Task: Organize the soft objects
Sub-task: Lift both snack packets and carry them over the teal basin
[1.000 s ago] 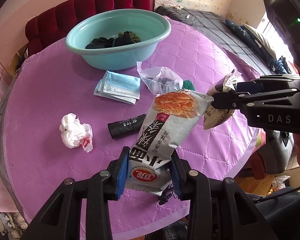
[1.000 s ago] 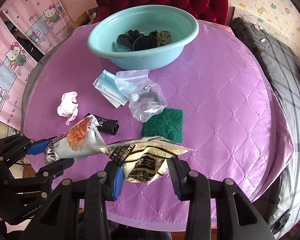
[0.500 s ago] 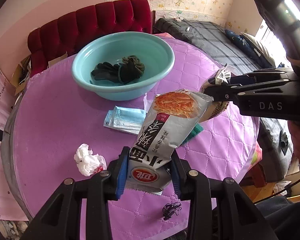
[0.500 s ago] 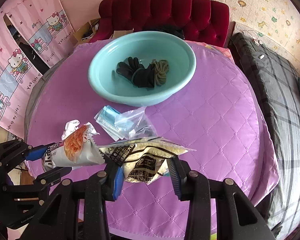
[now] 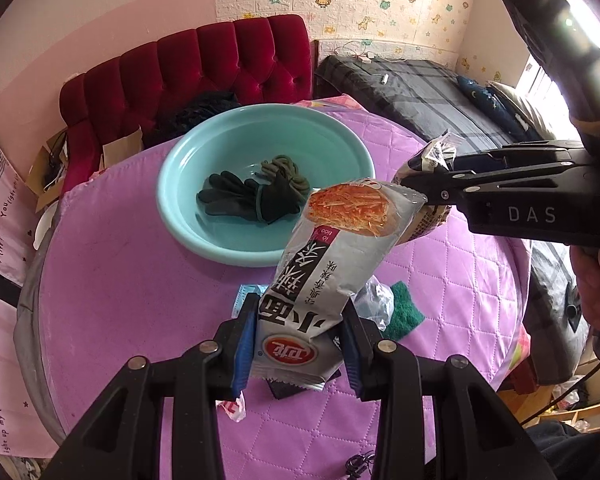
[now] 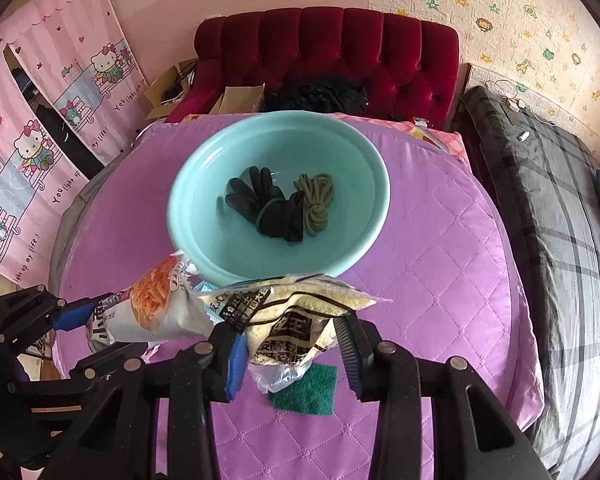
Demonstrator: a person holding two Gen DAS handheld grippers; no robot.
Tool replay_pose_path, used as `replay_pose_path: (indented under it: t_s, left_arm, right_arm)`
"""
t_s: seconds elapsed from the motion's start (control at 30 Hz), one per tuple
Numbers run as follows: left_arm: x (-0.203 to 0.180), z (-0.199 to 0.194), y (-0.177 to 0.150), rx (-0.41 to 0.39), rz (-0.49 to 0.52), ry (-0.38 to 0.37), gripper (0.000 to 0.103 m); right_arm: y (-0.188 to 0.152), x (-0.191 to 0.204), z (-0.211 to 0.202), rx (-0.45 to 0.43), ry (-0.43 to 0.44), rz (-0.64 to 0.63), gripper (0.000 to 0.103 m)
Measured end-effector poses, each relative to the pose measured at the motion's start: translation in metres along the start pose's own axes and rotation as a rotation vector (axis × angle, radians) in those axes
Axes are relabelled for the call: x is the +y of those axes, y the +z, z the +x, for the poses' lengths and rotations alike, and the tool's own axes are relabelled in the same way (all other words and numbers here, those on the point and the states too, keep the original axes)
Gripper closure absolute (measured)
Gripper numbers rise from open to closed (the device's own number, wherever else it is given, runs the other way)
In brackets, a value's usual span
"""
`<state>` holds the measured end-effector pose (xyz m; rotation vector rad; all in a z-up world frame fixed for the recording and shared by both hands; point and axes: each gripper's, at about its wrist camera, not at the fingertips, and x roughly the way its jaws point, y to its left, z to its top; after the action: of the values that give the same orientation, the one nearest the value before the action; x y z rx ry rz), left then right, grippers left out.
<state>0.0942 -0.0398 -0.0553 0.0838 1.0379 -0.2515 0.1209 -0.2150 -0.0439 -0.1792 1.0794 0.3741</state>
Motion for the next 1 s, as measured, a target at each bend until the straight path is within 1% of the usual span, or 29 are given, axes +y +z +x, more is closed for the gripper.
replay_pose_path:
  t_s: [0.47,0.73,1.0]
  left_arm:
    - [0.024,0.031,0.051,-0.011,0.009,0.027,0.062]
    - [0.038,0.06,0.076,0.009,0.019,0.042,0.062]
    - [0.051,0.095,0.092,0.024,0.02,0.066,0.062]
  right_arm:
    - [0.058,-0.014,0.034,-0.008,0.001,0.012,0.061]
    - [0.083,-0.021,0.064,0.018,-0.017,0.025,0.061]
    - [0.108,-0.029,0.093,0.032,-0.036,0.042,0.061]
